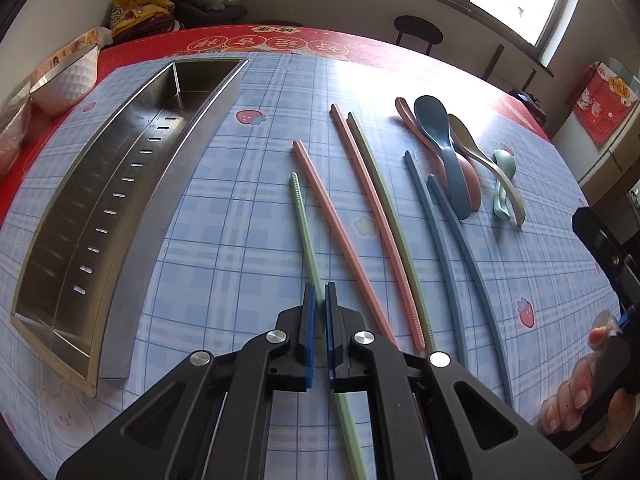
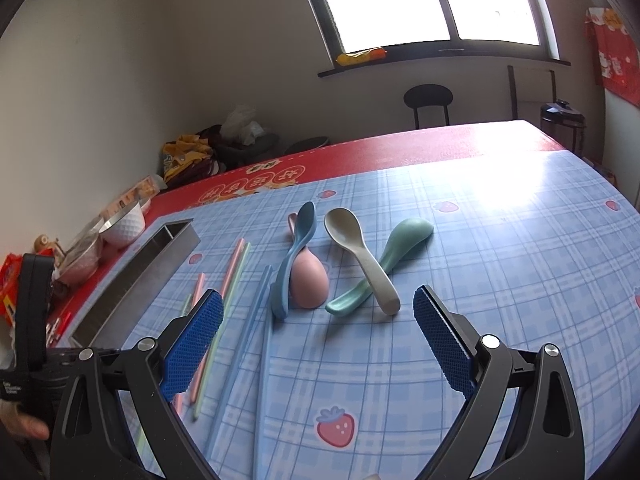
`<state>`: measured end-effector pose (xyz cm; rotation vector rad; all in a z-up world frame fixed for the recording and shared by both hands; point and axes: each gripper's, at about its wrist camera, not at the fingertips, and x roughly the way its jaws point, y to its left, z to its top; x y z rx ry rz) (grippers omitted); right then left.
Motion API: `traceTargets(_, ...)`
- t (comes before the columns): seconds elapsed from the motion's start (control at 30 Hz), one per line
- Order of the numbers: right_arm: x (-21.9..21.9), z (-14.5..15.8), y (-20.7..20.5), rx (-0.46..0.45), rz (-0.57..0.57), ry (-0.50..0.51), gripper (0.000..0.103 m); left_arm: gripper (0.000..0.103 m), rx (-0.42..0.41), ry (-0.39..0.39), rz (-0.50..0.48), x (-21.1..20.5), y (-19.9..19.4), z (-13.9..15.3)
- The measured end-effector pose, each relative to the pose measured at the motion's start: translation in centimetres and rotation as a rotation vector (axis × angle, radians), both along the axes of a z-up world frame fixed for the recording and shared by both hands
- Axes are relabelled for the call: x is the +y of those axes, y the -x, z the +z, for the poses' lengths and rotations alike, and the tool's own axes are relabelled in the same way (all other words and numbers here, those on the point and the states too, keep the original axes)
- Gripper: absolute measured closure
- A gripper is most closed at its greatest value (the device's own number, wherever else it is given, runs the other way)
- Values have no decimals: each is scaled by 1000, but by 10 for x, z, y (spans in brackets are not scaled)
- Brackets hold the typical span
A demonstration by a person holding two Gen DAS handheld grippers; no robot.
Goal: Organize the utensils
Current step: 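Move the left gripper down onto a green chopstick and close it, then lift the green chopstick with the left gripper while the right gripper grasps the other green chopstick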
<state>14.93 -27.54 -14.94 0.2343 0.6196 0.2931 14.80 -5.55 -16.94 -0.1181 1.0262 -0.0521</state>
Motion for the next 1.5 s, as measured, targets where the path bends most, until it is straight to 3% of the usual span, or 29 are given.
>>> traceTargets(0.1, 1, -1, 0, 1, 7, 5, 10, 93, -13, -35, -14, -2, 11, 0)
traceTargets(0.4, 1, -2, 0, 6, 5, 1, 10, 86, 0, -46, -66, -10, 32, -1)
traceTargets(0.67, 1, -3, 0, 4, 6, -2, 10, 86, -6, -95, -85, -21, 52, -2)
traceTargets(1.07, 2, -4, 1, 9, 25, -8, 10, 85, -85, -143, -85, -26, 62, -5)
traceTargets(1.23, 6, -6, -1, 12, 63, -20, 11, 97, -84, -99, -77, -17, 58, -4)
traceTargets(1.47, 14, -7, 0, 6, 106, -9, 11, 97, -90, -41, -69, -6, 59, -3)
traceTargets(1.5, 15, -8, -1, 9, 110, -9, 15, 97, -95, -32, -66, -3, 60, -1)
